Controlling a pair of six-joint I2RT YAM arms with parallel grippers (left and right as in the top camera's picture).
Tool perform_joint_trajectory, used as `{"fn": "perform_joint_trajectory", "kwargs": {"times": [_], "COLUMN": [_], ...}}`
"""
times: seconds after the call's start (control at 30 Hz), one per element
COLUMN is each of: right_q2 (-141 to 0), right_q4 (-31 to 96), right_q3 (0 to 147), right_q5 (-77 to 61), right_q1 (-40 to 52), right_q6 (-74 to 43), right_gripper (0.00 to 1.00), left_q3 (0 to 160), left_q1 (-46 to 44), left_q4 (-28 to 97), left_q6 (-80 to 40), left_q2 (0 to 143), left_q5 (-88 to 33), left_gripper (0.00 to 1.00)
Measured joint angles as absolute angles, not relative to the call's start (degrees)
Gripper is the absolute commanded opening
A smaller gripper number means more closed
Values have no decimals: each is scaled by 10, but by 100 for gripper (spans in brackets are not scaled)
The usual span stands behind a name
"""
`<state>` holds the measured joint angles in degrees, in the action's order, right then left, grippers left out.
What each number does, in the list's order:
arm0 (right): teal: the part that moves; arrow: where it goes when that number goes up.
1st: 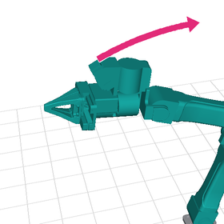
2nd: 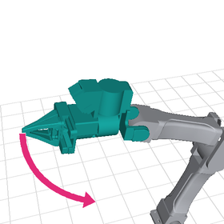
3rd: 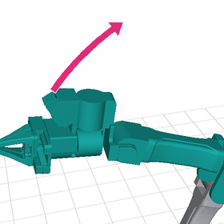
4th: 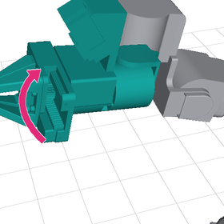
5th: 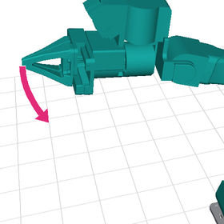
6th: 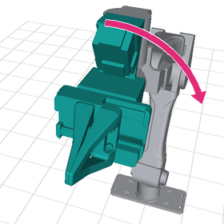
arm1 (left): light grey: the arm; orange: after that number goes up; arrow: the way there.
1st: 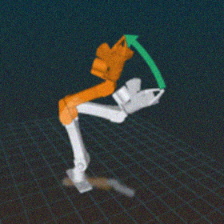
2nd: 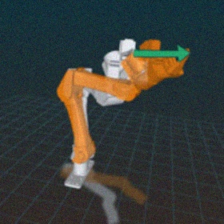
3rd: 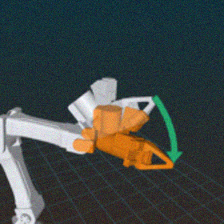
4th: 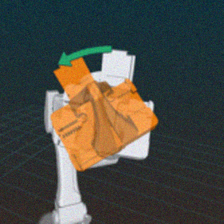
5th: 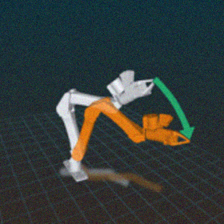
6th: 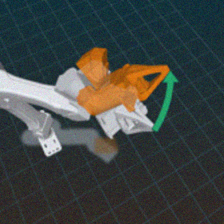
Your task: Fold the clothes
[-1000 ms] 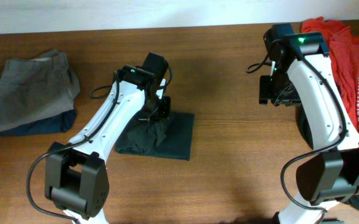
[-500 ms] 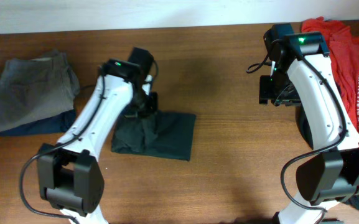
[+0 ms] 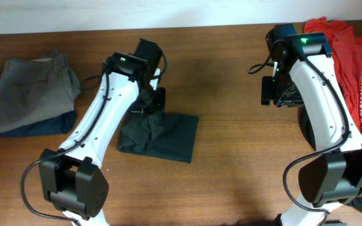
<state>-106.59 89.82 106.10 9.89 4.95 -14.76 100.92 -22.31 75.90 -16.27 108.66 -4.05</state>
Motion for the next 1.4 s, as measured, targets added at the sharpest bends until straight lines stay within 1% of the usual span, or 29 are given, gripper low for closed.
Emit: {"fn": "perform_joint_trajectory", "kwargs": {"times": [0.1, 0.13, 0.17, 0.2, 0.27, 0.37, 0.5, 0.63, 0.73, 0.87, 0.93, 1.07, 1.1, 1.17, 1.3, 1.33, 1.4], "right_q2": [-1066, -1066, -1066, -1066, -1066, -1066, -1066, -1066, -1066, -1066, -1066, -1070, -1074, -1079, -1091, -1093, -1100], "right_q4": [898, 898, 898, 898, 898, 898, 898, 898, 896, 879, 871, 852, 837, 807, 705, 655, 598], "right_q3": [1061, 1061, 1061, 1061, 1061, 1061, 1061, 1061, 1061, 1061, 1061, 1059, 1054, 1038, 972, 939, 894], "right_q5": [99, 99, 99, 99, 99, 99, 99, 98, 76, -18, -61, -106, -119, -133, -183, -206, -241], "right_q1": [50, 50, 50, 50, 50, 50, 50, 50, 50, 57, 79, 155, 187, 224, 268, 278, 293], "right_q6": [-148, -148, -148, -148, -147, -147, -147, -147, -135, -102, -85, -71, -70, -69, -78, -83, -91], "right_gripper": [57, 57, 57, 57, 57, 57, 57, 57, 57, 58, 61, 63, 63, 63, 63, 63, 63], "left_q3": [1009, 1009, 1009, 1009, 1008, 1008, 1008, 1008, 1008, 1008, 1008, 1008, 1008, 1007, 1006, 1006, 1006], "left_q1": [-238, -245, -250, -260, -270, -286, -295, -259, -202, -106, -73, -44, -43, -43, -43, -43, -43], "left_q4": [758, 757, 757, 757, 753, 739, 737, 737, 738, 725, 720, 721, 722, 722, 726, 726, 728], "left_q6": [-163, -163, -163, -167, -168, -171, -167, -149, -134, -122, -114, -91, -86, -78, -70, -69, -63], "left_q2": [1087, 1087, 1087, 1088, 1092, 1097, 1101, 1101, 1102, 1102, 1102, 1124, 1135, 1158, 1182, 1185, 1192], "left_q5": [-41, -40, -41, -44, -62, -98, -121, -129, -116, -82, -74, -68, -68, -68, -66, -66, -66], "left_gripper": [1, 14, 23, 45, 56, 63, 64, 63, 64, 63, 63, 63, 63, 63, 63, 63, 63]}}
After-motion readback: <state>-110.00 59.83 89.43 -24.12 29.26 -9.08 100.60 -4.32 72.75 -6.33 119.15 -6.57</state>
